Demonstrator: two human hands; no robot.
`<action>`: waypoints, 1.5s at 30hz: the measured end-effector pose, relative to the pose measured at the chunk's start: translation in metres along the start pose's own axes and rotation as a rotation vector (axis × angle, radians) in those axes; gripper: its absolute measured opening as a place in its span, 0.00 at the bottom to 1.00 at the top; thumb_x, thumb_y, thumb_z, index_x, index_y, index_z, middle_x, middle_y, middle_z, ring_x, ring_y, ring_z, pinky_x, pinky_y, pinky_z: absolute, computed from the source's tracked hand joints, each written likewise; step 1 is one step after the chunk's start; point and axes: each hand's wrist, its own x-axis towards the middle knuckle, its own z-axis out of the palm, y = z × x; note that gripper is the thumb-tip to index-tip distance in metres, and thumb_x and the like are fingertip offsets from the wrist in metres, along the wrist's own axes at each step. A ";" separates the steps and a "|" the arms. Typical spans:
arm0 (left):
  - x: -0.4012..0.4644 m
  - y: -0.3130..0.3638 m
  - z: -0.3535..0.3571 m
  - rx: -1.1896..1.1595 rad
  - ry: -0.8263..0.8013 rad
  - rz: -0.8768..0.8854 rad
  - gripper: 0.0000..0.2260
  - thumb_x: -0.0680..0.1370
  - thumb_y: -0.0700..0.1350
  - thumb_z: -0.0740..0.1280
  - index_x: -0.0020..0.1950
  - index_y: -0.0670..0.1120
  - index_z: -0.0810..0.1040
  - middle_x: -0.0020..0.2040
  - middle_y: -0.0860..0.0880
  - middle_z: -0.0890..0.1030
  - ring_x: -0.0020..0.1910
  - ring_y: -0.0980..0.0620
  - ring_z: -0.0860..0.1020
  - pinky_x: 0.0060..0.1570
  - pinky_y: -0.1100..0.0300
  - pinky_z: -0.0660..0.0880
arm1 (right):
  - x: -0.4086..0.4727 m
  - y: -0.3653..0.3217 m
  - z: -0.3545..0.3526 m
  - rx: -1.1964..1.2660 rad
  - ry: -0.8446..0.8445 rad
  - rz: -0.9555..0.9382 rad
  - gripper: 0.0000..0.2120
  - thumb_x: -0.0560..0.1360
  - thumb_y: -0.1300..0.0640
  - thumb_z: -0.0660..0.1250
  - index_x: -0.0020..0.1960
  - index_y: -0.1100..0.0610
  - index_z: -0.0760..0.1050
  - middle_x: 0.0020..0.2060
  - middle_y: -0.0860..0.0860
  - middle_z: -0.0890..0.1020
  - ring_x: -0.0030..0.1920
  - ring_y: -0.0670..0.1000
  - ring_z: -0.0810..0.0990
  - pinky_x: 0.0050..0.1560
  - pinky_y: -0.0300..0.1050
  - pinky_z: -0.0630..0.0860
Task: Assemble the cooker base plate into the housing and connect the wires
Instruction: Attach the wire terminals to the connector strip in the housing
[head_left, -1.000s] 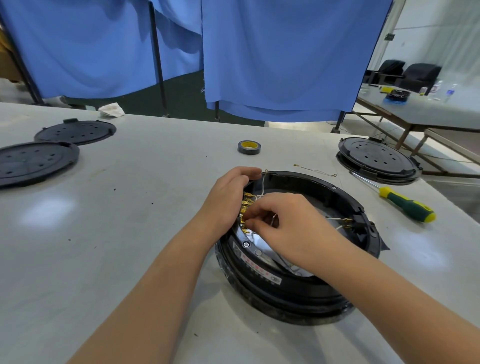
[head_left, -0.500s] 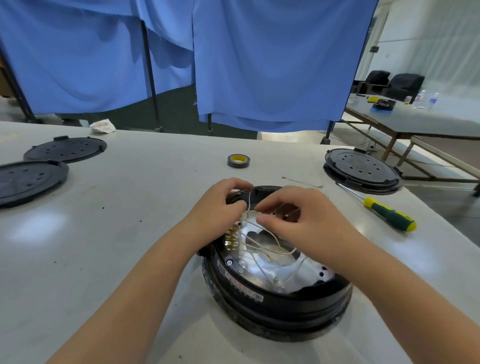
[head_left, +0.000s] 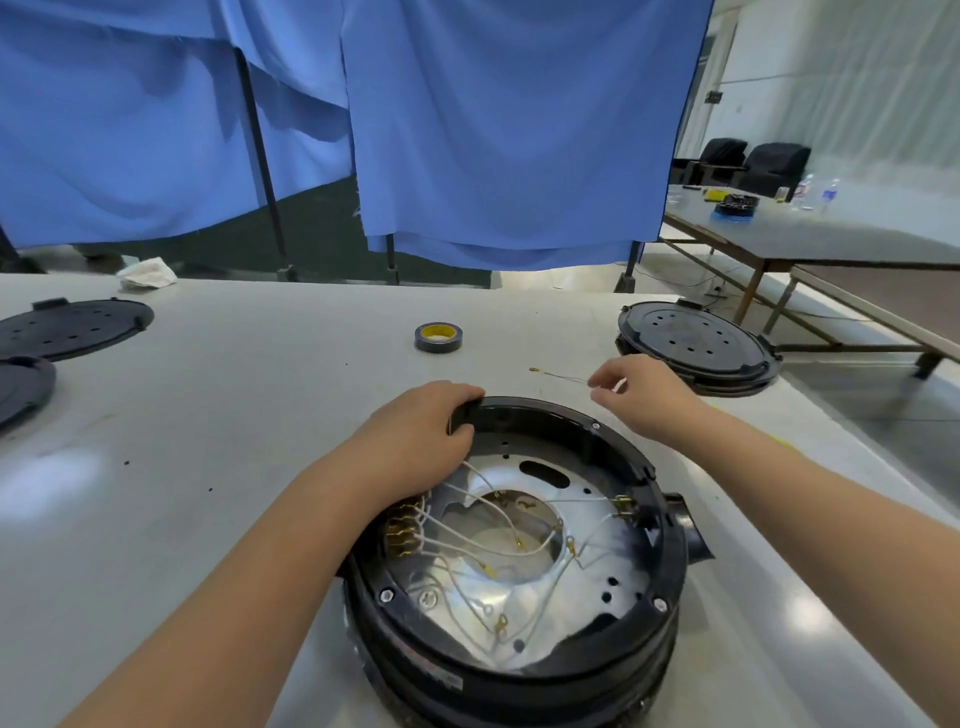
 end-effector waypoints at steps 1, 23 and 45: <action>0.000 -0.001 0.000 0.005 0.000 0.002 0.20 0.81 0.45 0.61 0.73 0.53 0.67 0.69 0.53 0.73 0.66 0.53 0.70 0.58 0.64 0.63 | 0.007 0.001 0.005 -0.017 -0.007 0.013 0.14 0.78 0.54 0.65 0.62 0.54 0.75 0.53 0.52 0.80 0.49 0.50 0.76 0.49 0.43 0.70; -0.004 0.000 0.002 -0.019 0.047 0.012 0.19 0.81 0.50 0.62 0.72 0.55 0.69 0.68 0.55 0.73 0.64 0.56 0.71 0.59 0.63 0.66 | -0.001 -0.025 0.001 0.447 0.107 0.094 0.06 0.75 0.53 0.69 0.44 0.55 0.79 0.35 0.49 0.78 0.35 0.47 0.75 0.34 0.38 0.69; -0.035 0.058 -0.010 -0.980 0.150 0.051 0.05 0.75 0.41 0.71 0.45 0.49 0.86 0.40 0.47 0.86 0.40 0.52 0.85 0.38 0.67 0.78 | -0.123 -0.074 -0.026 0.510 -0.206 -0.263 0.05 0.75 0.56 0.69 0.40 0.52 0.80 0.27 0.44 0.78 0.29 0.41 0.72 0.32 0.34 0.69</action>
